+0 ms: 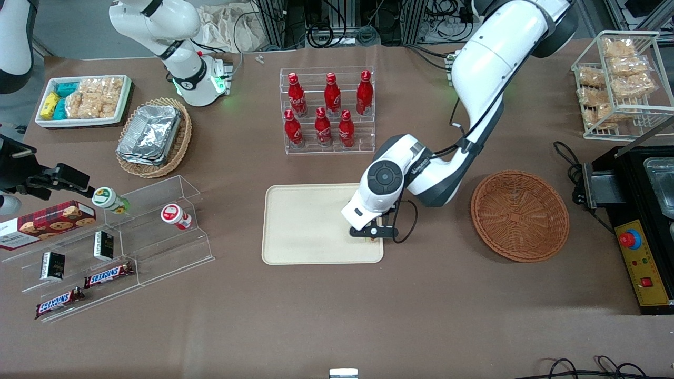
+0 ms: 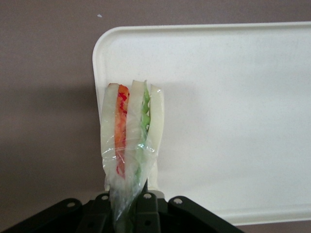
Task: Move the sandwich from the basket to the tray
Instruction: 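Carry the sandwich over the cream tray with the left gripper, then lower the sandwich onto the tray and open the left gripper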
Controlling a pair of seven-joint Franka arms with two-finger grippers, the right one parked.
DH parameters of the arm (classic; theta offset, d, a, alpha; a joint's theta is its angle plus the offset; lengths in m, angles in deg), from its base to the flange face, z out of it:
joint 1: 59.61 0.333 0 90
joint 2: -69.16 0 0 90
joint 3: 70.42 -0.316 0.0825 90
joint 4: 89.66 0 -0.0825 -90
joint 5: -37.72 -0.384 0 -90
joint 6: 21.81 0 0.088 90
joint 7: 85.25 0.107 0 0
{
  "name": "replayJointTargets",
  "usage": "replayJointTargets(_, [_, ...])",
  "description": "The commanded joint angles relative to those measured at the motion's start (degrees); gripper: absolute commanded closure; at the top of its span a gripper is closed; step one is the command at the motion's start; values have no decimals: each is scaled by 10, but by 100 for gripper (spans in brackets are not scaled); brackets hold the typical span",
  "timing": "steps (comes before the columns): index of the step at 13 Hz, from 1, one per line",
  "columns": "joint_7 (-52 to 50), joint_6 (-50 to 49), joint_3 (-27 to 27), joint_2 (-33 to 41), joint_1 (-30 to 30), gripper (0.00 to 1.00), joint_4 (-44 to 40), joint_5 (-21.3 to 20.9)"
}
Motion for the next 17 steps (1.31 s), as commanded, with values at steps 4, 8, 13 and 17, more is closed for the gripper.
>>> replayJointTargets(4, [-4, 24, -2, -32, -2, 79, -22, -12])
replayJointTargets(8, [-8, 16, -2, -12, 2, 0, -22, -11])
replayJointTargets(13, [20, -134, 1, 95, 62, 1, -15, -1])
replayJointTargets(17, [104, -262, 1, 167, 126, 1, -15, 0])
